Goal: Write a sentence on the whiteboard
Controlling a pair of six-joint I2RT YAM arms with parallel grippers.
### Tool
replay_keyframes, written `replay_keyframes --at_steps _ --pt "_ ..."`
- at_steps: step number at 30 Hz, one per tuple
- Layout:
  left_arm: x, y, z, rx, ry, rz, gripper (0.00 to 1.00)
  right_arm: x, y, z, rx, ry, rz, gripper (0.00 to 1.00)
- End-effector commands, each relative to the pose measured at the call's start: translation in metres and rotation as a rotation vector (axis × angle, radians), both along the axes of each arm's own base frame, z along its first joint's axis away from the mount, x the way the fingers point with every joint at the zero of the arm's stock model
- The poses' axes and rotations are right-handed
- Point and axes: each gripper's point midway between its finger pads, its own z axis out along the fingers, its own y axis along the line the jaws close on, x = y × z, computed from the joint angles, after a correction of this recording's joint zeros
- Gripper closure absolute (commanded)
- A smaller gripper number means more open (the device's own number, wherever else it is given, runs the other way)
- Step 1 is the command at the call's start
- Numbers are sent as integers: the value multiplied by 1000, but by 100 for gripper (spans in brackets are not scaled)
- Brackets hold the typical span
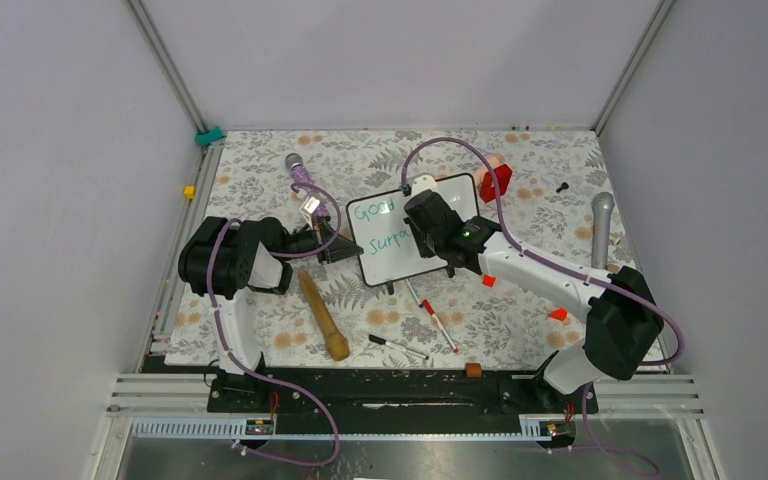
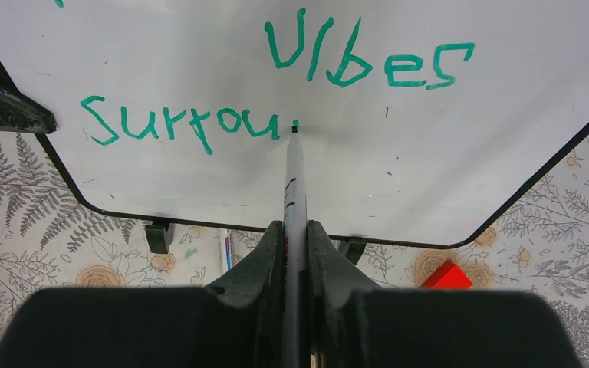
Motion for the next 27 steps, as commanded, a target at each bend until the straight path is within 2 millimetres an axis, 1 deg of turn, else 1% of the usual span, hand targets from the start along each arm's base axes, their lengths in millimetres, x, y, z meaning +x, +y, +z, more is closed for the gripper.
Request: replay_keyframes --at_steps 1,7,11,20,27 --pt "2 -2 -6 11 -31 -10 98 -5 -2 -4 15 27 -10 100" --pt "2 -2 -6 11 -31 -8 98 -10 -4 -11 20 49 -8 100" --pt "2 -1 -7 11 -32 -8 98 -12 -5 -12 17 50 -7 100" --pt "2 -2 -7 11 -32 -8 98 2 -3 4 5 0 -22 100" --pt "2 -2 -7 11 -30 -9 98 7 0 8 -2 -9 -25 100"
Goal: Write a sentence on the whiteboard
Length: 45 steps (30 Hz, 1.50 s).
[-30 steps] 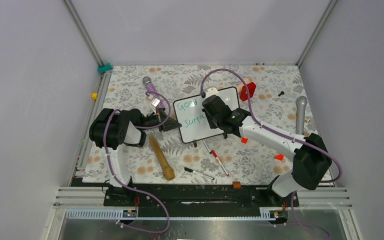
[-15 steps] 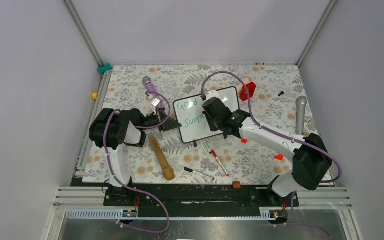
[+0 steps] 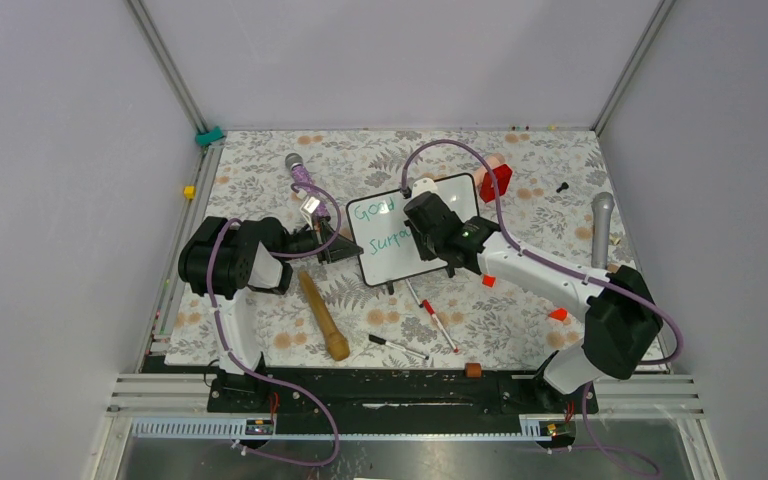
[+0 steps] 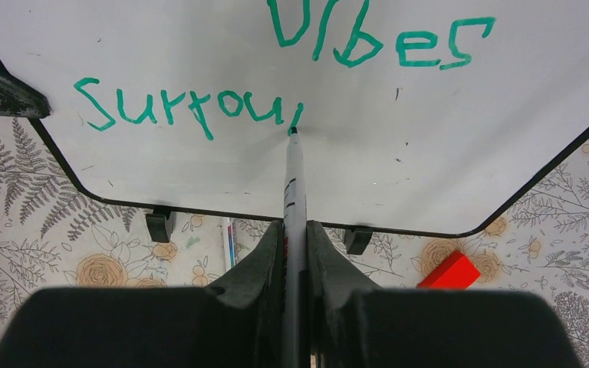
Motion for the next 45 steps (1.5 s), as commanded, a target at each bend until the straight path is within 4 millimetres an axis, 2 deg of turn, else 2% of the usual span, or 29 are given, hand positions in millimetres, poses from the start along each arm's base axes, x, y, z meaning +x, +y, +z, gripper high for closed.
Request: replay_keyframes --at_steps 1,20,35,45 --pt "2 -2 -7 12 -33 -9 98 15 2 17 0 -51 -21 100" --pt "2 -1 -7 12 -32 -8 98 24 0 28 -14 -85 -37 100" --pt "2 -2 -7 11 -33 -8 98 19 -14 20 -46 -75 -60 100" --pt "2 -1 -7 12 -34 -8 98 12 -15 11 -43 -42 -49 100"
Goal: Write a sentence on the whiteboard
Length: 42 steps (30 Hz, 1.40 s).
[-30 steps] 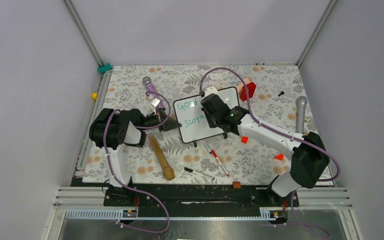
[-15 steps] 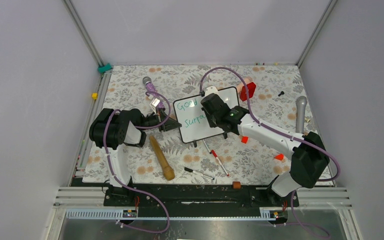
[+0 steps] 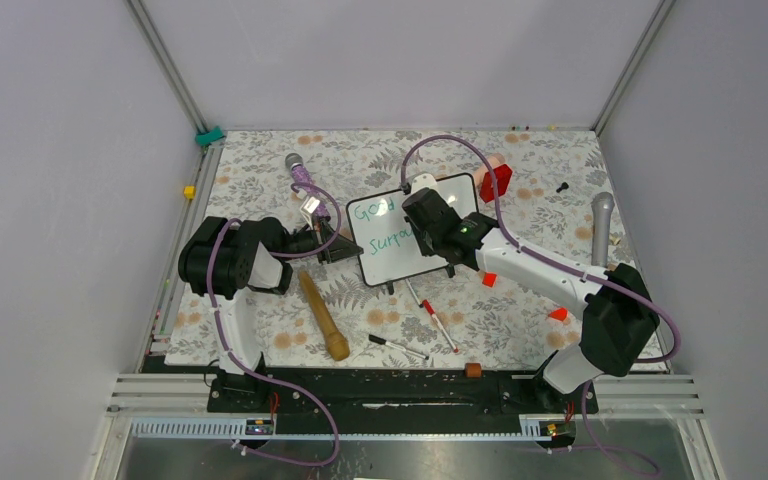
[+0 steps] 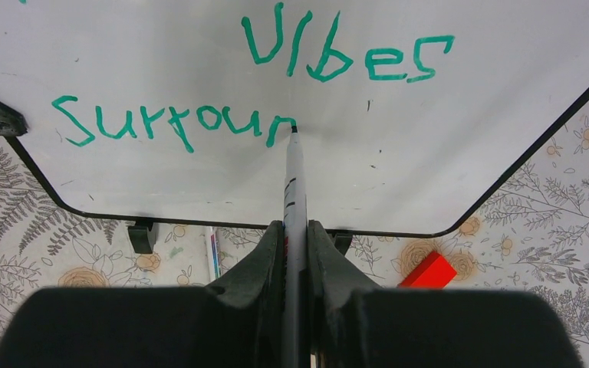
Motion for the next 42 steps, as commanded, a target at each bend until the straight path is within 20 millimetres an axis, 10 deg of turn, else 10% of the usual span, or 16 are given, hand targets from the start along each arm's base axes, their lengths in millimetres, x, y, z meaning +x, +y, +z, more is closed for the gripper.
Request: replay_keyframes --at_steps 1,42 --pt "2 -1 -7 12 -34 -8 98 1 -10 2 -1 -9 -25 100" --pt "2 -1 -8 12 -29 -6 98 2 -30 30 59 -42 -71 100"
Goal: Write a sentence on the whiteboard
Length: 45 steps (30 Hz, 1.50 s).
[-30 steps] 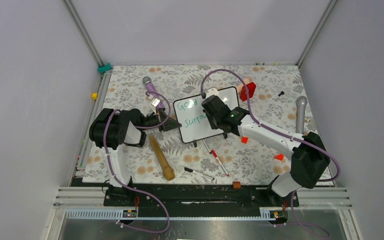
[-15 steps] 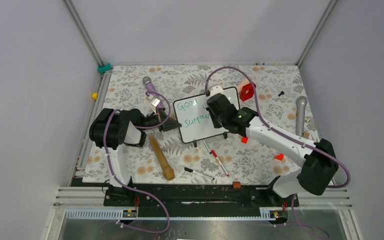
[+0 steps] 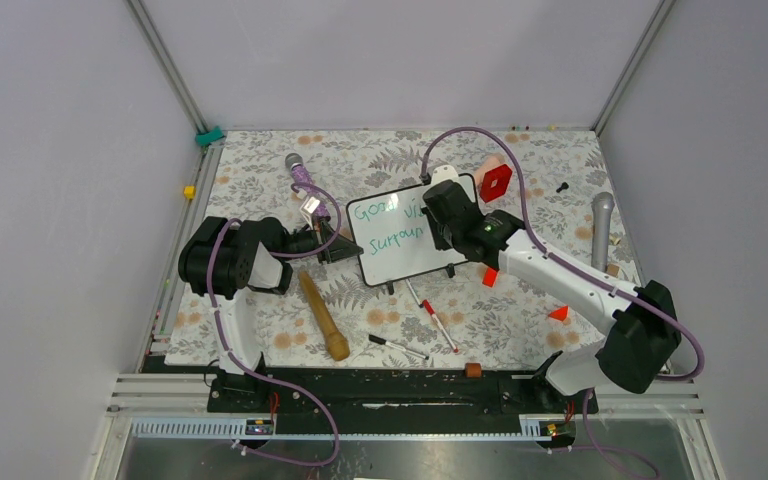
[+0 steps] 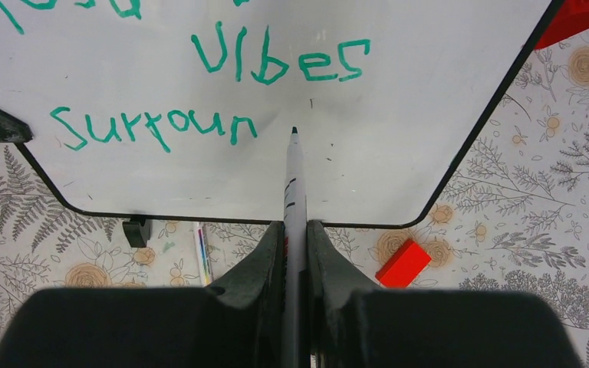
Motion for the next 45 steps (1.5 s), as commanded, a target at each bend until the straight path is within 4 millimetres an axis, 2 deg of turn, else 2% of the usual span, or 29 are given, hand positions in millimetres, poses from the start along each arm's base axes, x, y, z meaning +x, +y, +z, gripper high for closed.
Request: replay_keyframes --at_steps 1,12,22,35,45 --pt "2 -2 -7 12 -31 -7 98 5 -5 2 6 -10 -31 100" --pt "2 -1 -7 12 -30 -6 98 3 10 -5 35 34 17 100" --pt "3 -2 -7 11 -32 -7 98 8 10 -16 3 49 6 100" --pt "2 -2 -7 12 -30 -7 98 16 9 -12 -11 23 -17 100" --pt "2 -2 -7 11 -30 -8 98 20 16 -11 3 22 -7 100"
